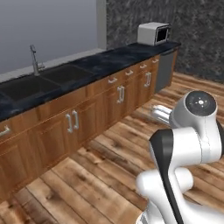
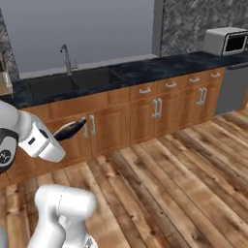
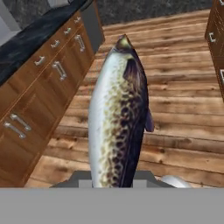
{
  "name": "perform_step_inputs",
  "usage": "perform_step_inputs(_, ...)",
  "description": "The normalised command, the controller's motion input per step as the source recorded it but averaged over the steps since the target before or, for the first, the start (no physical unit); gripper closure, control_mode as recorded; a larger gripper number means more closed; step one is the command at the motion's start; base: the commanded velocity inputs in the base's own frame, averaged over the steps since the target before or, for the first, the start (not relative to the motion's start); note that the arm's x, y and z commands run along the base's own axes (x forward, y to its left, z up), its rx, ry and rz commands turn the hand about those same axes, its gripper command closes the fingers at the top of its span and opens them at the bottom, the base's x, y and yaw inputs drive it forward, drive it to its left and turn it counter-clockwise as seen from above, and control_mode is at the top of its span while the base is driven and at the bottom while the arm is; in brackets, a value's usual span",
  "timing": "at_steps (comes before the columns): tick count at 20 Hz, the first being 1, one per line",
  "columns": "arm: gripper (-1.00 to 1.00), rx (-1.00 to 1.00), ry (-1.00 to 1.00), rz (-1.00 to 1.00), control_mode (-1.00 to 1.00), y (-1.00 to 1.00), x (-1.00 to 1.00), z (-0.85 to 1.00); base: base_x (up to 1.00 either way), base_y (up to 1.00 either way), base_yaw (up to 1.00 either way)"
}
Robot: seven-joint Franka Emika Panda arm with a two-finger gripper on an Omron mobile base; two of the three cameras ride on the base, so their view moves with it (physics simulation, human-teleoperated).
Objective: Gather the cucumber and onion from the fridge and place them on a tray on the dining counter. Then gather the fish and chicken drumstick from the fridge and place them on the other tray.
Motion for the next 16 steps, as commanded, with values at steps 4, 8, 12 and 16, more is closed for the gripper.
perform_step_inputs(4, 1.00, 0.00, 0.00, 0.00, 1.00, 0.00, 0.00, 0.00, 0.47, 0.18, -0.52)
perform_step_inputs(8, 1.00, 0.00, 0.00, 0.00, 1.00, 0.00, 0.00, 0.00, 0.47, 0.21, -0.52)
perform_step_inputs(12, 1.00, 0.00, 0.00, 0.00, 1.00, 0.00, 0.00, 0.00, 0.45, 0.23, -0.53)
perform_step_inputs(16, 1.00, 0.00, 0.00, 0.00, 1.00, 0.00, 0.00, 0.00, 0.44, 0.36, -0.48)
